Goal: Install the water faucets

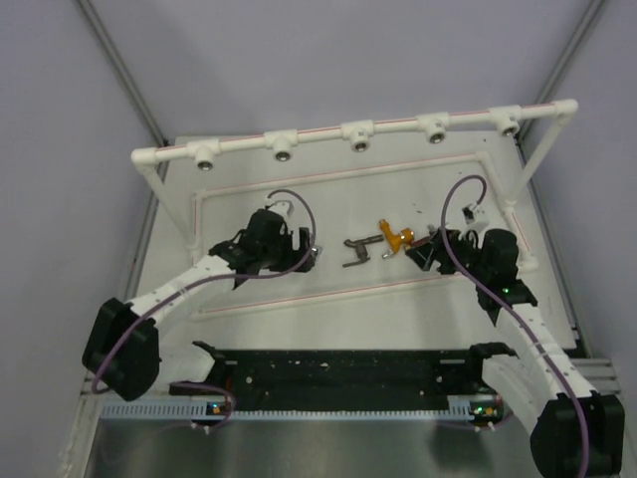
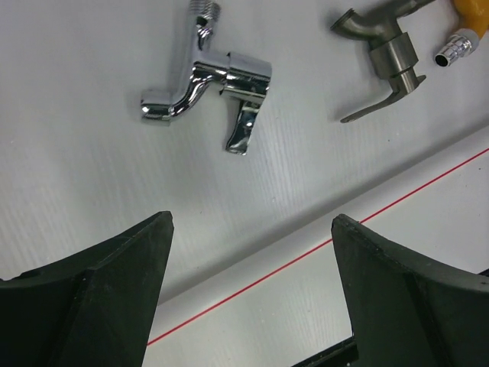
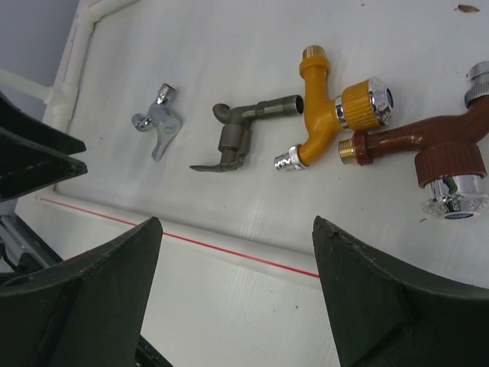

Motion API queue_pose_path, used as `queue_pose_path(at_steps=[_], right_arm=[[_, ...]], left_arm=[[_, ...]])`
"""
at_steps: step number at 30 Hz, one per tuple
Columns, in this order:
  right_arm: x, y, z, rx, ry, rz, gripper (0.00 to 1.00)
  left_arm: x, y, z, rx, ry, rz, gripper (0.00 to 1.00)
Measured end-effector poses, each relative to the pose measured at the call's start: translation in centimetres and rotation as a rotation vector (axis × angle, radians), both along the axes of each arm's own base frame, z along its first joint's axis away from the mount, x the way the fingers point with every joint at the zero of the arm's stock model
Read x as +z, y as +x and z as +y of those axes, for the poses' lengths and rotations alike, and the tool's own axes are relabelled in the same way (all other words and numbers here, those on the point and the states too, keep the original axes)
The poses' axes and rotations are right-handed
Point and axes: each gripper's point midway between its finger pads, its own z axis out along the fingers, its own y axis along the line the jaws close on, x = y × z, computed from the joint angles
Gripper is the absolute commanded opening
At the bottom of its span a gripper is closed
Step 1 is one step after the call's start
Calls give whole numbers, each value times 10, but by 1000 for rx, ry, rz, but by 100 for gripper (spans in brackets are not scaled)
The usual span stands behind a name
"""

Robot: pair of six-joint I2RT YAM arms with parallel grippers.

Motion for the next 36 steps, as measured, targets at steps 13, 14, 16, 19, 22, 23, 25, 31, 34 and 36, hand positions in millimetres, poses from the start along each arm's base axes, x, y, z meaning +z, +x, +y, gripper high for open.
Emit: queue_pose_path(at_steps=[13,14,16,19,22,23,25,31,34,36], right_arm=[[-50,-5,64,159,-129,94,61],[-54,-3,69,157,-151,98,60],[-63,5,75,143,-186,109,59],[-75,20,81,116,-226,116,58],[-83,31,95,119,-250,110,57],[-85,35,100,122,-253,105,57],[-88,44,107,120,-262,95,57],[-99,61,114,96,-338,45,55],[-104,67,116,93,-377,23,54],[-107,70,120,100,-406,9,54]], left_arm=[[6,31,-49,-54,-32,-69,93],[5,28,-46,-44,-35,-78,93],[3,19,-36,-21,-36,-83,93],[1,7,-22,16,-41,-97,94],[4,1,-10,59,-46,-125,95],[6,0,-6,73,-49,-137,95],[10,0,0,98,-52,-160,95],[22,0,9,150,-67,-209,95],[20,0,12,164,-64,-210,95],[17,-1,14,170,-57,-208,95]])
